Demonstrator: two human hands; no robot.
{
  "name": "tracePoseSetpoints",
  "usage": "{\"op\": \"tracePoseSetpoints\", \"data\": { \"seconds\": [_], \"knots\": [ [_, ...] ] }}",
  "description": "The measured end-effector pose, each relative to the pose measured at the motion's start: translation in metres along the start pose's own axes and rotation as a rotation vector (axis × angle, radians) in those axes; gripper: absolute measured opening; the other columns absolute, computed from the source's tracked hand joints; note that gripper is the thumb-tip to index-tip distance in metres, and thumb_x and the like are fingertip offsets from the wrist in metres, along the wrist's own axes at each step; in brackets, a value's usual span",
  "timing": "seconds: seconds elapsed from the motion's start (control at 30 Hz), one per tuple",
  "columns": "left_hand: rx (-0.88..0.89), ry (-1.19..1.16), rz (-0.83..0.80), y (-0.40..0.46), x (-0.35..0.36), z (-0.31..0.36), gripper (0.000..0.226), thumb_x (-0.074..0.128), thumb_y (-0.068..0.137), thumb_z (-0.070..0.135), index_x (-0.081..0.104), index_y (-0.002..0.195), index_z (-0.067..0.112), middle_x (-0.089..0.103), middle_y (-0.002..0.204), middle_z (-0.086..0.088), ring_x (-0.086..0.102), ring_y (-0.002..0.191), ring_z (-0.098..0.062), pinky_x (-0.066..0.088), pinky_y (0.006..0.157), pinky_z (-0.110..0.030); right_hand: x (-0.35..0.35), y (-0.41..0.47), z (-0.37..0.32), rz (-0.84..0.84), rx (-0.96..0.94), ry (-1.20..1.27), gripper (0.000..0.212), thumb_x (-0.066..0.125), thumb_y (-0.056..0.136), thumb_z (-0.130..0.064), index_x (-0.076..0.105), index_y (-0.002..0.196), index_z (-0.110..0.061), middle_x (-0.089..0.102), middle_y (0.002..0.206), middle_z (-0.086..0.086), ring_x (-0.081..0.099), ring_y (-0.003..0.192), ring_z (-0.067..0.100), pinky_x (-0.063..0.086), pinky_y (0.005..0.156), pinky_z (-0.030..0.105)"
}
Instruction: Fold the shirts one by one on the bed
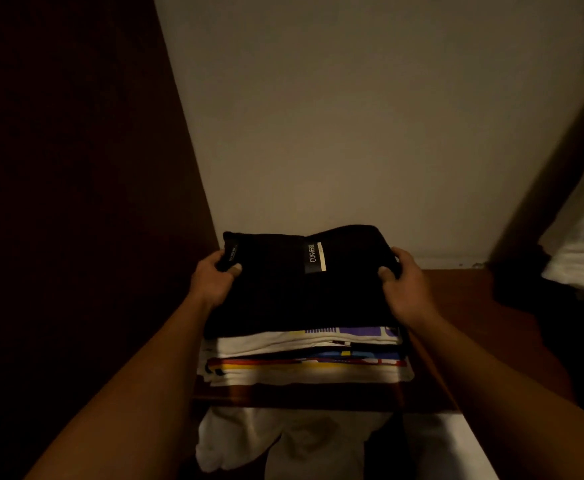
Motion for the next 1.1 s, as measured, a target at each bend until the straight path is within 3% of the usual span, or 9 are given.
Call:
{"op": "tracePoseSetpoints", "data": {
  "seconds": [0.13,0.23,0.3,0.37,0.43,0.6,0.83,1.0,1.1],
  "knots": [
    [-0.02,0.265,0.065,0.001,0.002,-0.015,0.054,0.063,0.099,0.015,0.047,0.15,0.021,0.056,0.144,-0.014,0.054,0.129,-0.037,0.045,0.104,-0.038,0.001,-0.011,0.01,0.029,-0.061,-0.06,0.042,0.054,0.102,-0.015,0.049,0.144,-0.012,0.057,0.138,0.013,0.054,0.125,0.03,0.046,0.1,0.037],
    [-0.054,0.754,0.129,-0.011,0.003,0.004,0.05,0.065,0.095,0.022,0.05,0.142,0.023,0.057,0.137,-0.017,0.056,0.124,-0.038,0.048,0.097,-0.046,-0.002,-0.015,0.013,0.03,-0.069,-0.212,0.039,0.059,0.097,-0.022,0.055,0.134,-0.01,0.058,0.128,0.012,0.056,0.115,0.028,0.046,0.088,0.033],
    [0.086,1.032,0.223,-0.018,0.01,0.041,0.053,0.068,0.091,0.029,0.049,0.139,0.02,0.053,0.135,-0.017,0.052,0.124,-0.036,0.044,0.097,-0.046,-0.007,-0.009,-0.002,0.081,-0.12,-0.455,0.04,0.059,0.091,-0.029,0.057,0.126,-0.009,0.054,0.124,0.012,0.051,0.114,0.029,0.045,0.086,0.037],
    [0.35,0.995,0.276,-0.024,0.028,0.078,0.052,0.062,0.092,0.034,0.049,0.14,0.018,0.054,0.133,-0.015,0.051,0.122,-0.035,0.041,0.097,-0.045,-0.004,-0.004,-0.028,0.12,-0.231,-0.555,0.044,0.056,0.091,-0.033,0.057,0.129,-0.01,0.051,0.127,0.012,0.046,0.117,0.03,0.044,0.092,0.041],
    [0.522,0.872,0.117,-0.028,0.056,0.096,0.054,0.05,0.097,0.043,0.046,0.146,0.022,0.053,0.14,-0.013,0.049,0.127,-0.034,0.038,0.102,-0.046,0.01,0.003,-0.055,0.084,-0.334,-0.607,0.046,0.049,0.096,-0.039,0.057,0.133,-0.013,0.052,0.133,0.01,0.046,0.12,0.03,0.041,0.095,0.043],
    [0.174,0.884,-0.344,-0.022,0.092,0.032,0.084,0.016,0.084,0.09,0.007,0.158,0.051,0.005,0.171,0.004,0.004,0.155,-0.038,0.009,0.119,-0.066,0.057,0.01,-0.054,-0.268,-0.313,-0.876,0.07,0.019,0.097,-0.071,0.03,0.155,-0.034,0.025,0.165,0.002,0.02,0.15,0.03,0.019,0.116,0.053],
    [0.109,0.975,-0.344,-0.022,0.088,0.006,0.097,0.01,0.073,0.099,-0.005,0.156,0.053,-0.01,0.17,0.008,-0.004,0.155,-0.04,0.004,0.117,-0.073,0.065,-0.011,-0.018,-0.279,-0.337,-0.962,0.09,0.01,0.088,-0.084,0.005,0.161,-0.031,0.003,0.17,0.002,-0.002,0.156,0.026,0.007,0.122,0.056],
    [0.203,1.155,-0.233,-0.039,0.082,0.016,0.084,0.002,0.088,0.085,-0.001,0.161,0.041,-0.004,0.171,0.0,-0.01,0.156,-0.031,-0.012,0.118,-0.065,0.059,-0.013,-0.023,-0.395,-0.285,-0.97,0.088,0.018,0.092,-0.079,-0.006,0.161,-0.029,-0.01,0.169,0.0,-0.011,0.155,0.023,0.003,0.123,0.054],
    [0.278,1.154,-0.148,-0.066,0.076,0.018,0.073,0.01,0.099,0.07,0.006,0.162,0.034,0.004,0.171,-0.004,-0.006,0.157,-0.028,-0.006,0.121,-0.06,0.044,-0.023,-0.028,-0.464,-0.26,-0.983,0.085,0.024,0.097,-0.073,-0.007,0.161,-0.027,-0.012,0.169,0.002,-0.01,0.155,0.022,0.005,0.123,0.053]
  ]
}}
Point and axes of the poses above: each hand's wrist, its own y-axis towards the middle knuckle, its own x-axis out of the palm, z = x × y, the point moved 7 cm from there along y, towards the middle knuckle
